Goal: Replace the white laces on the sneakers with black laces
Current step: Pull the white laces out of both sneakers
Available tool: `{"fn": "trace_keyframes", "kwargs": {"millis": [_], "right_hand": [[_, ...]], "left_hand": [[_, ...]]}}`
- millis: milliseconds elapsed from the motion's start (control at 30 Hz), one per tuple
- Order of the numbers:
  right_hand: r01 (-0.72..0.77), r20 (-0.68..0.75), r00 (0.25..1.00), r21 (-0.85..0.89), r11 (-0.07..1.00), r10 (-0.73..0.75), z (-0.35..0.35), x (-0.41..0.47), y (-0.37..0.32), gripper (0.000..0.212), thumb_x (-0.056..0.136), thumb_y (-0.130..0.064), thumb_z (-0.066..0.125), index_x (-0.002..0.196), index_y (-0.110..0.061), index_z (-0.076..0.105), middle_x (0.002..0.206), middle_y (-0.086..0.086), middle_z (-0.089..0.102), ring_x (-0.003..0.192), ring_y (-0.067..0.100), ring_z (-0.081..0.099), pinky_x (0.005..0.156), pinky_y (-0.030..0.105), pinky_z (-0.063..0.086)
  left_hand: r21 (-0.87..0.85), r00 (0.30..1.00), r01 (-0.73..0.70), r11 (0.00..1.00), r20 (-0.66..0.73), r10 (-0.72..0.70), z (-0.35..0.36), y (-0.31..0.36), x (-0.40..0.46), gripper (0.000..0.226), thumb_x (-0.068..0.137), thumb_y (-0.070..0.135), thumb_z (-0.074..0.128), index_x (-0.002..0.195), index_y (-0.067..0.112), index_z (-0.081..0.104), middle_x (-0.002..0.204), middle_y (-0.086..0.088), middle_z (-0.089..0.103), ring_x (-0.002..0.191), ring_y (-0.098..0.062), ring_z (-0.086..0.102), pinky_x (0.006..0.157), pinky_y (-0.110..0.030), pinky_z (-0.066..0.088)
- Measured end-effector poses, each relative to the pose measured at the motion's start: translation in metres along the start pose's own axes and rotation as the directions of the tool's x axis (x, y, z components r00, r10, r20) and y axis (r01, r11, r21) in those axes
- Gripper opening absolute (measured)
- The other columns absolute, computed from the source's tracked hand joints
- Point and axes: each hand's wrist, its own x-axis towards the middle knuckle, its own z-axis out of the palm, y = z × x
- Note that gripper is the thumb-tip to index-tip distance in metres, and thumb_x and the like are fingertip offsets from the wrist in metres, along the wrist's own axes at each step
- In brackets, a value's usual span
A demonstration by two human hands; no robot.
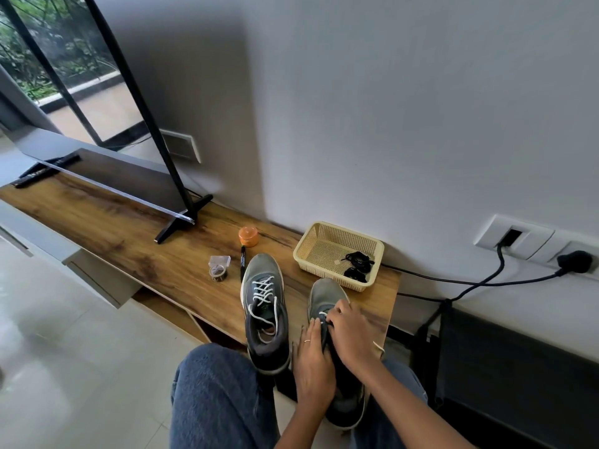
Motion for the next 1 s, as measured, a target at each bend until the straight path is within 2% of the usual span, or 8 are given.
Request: {"fn": "trace_keyframes", "kwargs": {"millis": [267, 400, 500, 567, 667, 733, 833, 1000], "right_hand": [[-0.264, -0.12, 0.941, 0.321, 0.909, 0.316, 0.005, -0.009, -0.003, 0.015, 0.088, -0.004, 0.059, 0.075, -0.01, 0.057, 0.093, -0.005, 0.045, 0.08, 0.013, 0.049, 0.058, 0.014, 0.032], [-0.53, 0.0, 0.722, 0.643, 0.553, 0.692, 0.005, -0.001, 0.003, 0.012, 0.088, -0.001, 0.059, 0.076, -0.003, 0.06, 0.103, 0.003, 0.043, 0.073, 0.01, 0.048, 0.069, 0.017, 0.036], [-0.594, 0.179, 0.516, 0.78, 0.199, 0.837, 0.012, 0.005, 0.009, 0.017, 0.085, -0.004, 0.062, 0.069, -0.009, 0.06, 0.113, 0.009, 0.045, 0.082, 0.028, 0.059, 0.085, 0.045, 0.053], [-0.61, 0.158, 0.558, 0.744, 0.273, 0.815, 0.008, 0.003, 0.008, 0.017, 0.085, -0.002, 0.057, 0.071, -0.011, 0.06, 0.108, 0.007, 0.046, 0.086, 0.029, 0.059, 0.085, 0.044, 0.052], [-0.478, -0.022, 0.811, 0.552, 0.683, 0.584, -0.01, -0.005, -0.001, 0.017, 0.085, 0.0, 0.054, 0.093, -0.012, 0.063, 0.103, -0.003, 0.045, 0.094, 0.016, 0.05, 0.075, 0.012, 0.035], [-0.291, -0.101, 0.933, 0.354, 0.889, 0.346, -0.011, -0.007, -0.007, 0.022, 0.083, -0.005, 0.06, 0.101, -0.016, 0.065, 0.116, 0.0, 0.047, 0.108, 0.016, 0.047, 0.085, 0.013, 0.035], [-0.203, -0.037, 0.978, 0.098, 0.974, 0.208, -0.003, -0.008, -0.011, 0.018, 0.086, -0.017, 0.061, 0.101, -0.02, 0.071, 0.134, 0.003, 0.049, 0.126, 0.024, 0.042, 0.095, 0.042, 0.037], [-0.137, -0.004, 0.991, -0.096, 0.986, 0.137, 0.003, -0.011, -0.01, 0.018, 0.092, -0.023, 0.058, 0.105, -0.023, 0.071, 0.121, -0.003, 0.057, 0.116, 0.023, 0.045, 0.084, 0.037, 0.032]], "left_hand": [[-0.043, 1.0, 0.011, 0.999, 0.004, -0.011, -0.001, -0.002, -0.002, 0.05, 0.101, 0.013, 0.038, 0.151, 0.015, 0.031, 0.156, -0.001, 0.031, 0.145, -0.015, 0.025, 0.118, -0.031, 0.021], [-0.041, 1.0, 0.029, 0.999, 0.007, -0.028, -0.001, -0.003, -0.002, 0.051, 0.1, 0.011, 0.039, 0.15, 0.016, 0.031, 0.156, -0.001, 0.032, 0.144, -0.016, 0.027, 0.117, -0.031, 0.023], [-0.014, 0.999, 0.029, 0.999, 0.021, -0.029, 0.0, -0.003, -0.002, 0.052, 0.099, 0.011, 0.039, 0.15, 0.019, 0.031, 0.156, 0.002, 0.032, 0.143, -0.015, 0.028, 0.117, -0.031, 0.024], [0.016, 0.999, 0.02, 1.0, 0.03, -0.02, 0.0, -0.004, -0.001, 0.053, 0.099, 0.01, 0.038, 0.151, 0.02, 0.03, 0.156, 0.003, 0.031, 0.144, -0.014, 0.027, 0.117, -0.029, 0.023], [0.017, 0.999, 0.017, 1.0, 0.041, -0.017, 0.001, -0.005, 0.0, 0.054, 0.099, 0.009, 0.037, 0.151, 0.021, 0.029, 0.157, 0.003, 0.03, 0.144, -0.014, 0.027, 0.117, -0.03, 0.023], [0.008, 0.999, 0.016, 1.0, 0.046, -0.017, 0.001, -0.005, -0.001, 0.053, 0.1, 0.011, 0.036, 0.152, 0.02, 0.027, 0.157, 0.003, 0.028, 0.144, -0.014, 0.025, 0.117, -0.031, 0.023], [0.002, 0.998, 0.011, 1.0, 0.063, -0.012, 0.0, -0.004, -0.002, 0.052, 0.103, 0.014, 0.033, 0.153, 0.019, 0.022, 0.159, 0.002, 0.025, 0.146, -0.013, 0.022, 0.118, -0.031, 0.02], [-0.006, 0.998, 0.024, 1.0, 0.062, -0.024, -0.001, -0.003, -0.002, 0.051, 0.104, 0.017, 0.031, 0.154, 0.02, 0.021, 0.159, 0.003, 0.024, 0.146, -0.012, 0.021, 0.118, -0.031, 0.02]]}}
